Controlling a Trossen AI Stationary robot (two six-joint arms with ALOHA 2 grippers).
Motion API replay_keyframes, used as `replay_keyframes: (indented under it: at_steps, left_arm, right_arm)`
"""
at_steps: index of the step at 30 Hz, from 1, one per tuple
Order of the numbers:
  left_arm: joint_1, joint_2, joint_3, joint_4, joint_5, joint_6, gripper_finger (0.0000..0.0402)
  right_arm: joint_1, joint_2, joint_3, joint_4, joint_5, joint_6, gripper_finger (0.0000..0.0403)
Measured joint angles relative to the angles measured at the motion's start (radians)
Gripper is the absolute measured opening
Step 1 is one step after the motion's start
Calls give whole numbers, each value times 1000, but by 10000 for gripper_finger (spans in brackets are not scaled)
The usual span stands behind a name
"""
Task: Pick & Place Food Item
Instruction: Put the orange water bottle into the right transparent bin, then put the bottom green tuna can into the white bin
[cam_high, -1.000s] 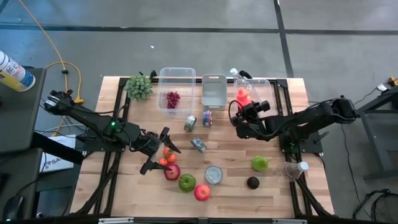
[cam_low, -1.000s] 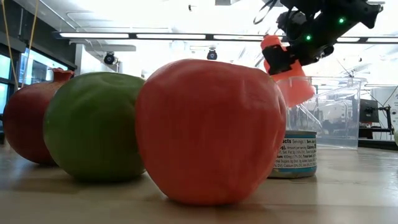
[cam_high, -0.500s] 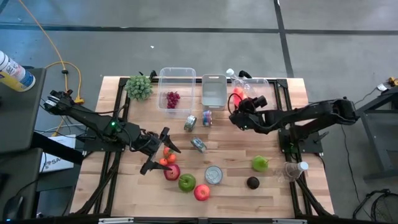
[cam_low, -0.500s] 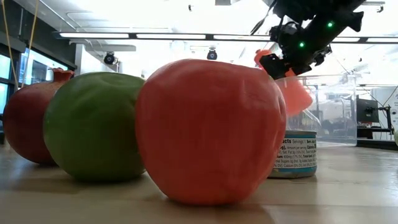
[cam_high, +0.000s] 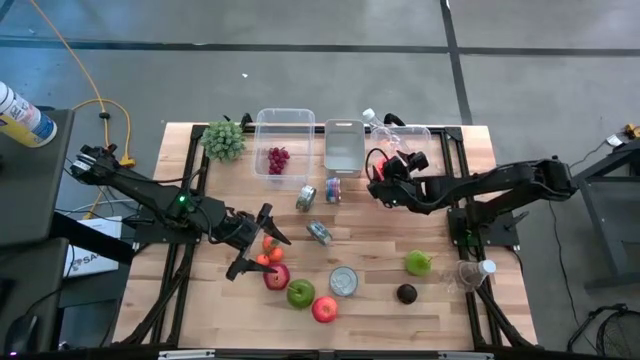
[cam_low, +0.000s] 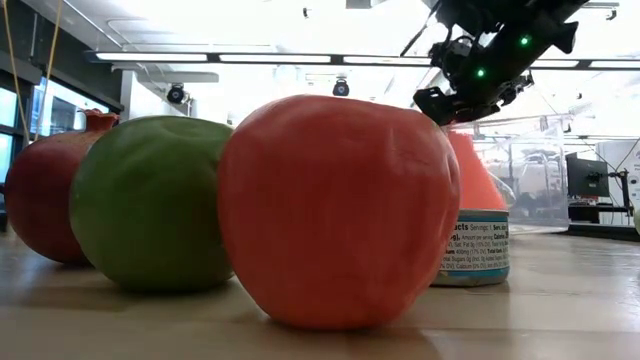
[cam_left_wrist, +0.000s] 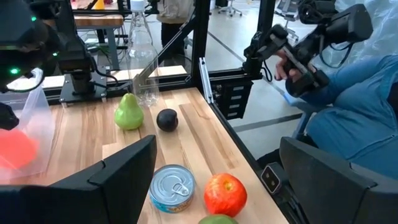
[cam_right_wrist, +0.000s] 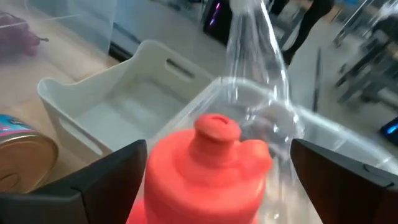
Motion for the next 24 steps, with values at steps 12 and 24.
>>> replay_keyframes:
  at_steps: [12, 24]
  left_arm:
    - [0, 0, 0, -6, -3, -12, 331]
    - [0, 0, 0, -37, -3, -13, 331]
  right_arm:
    - [208, -148, 0, 130, 172, -244, 381]
    - [573, -306, 0, 400, -19, -544, 380]
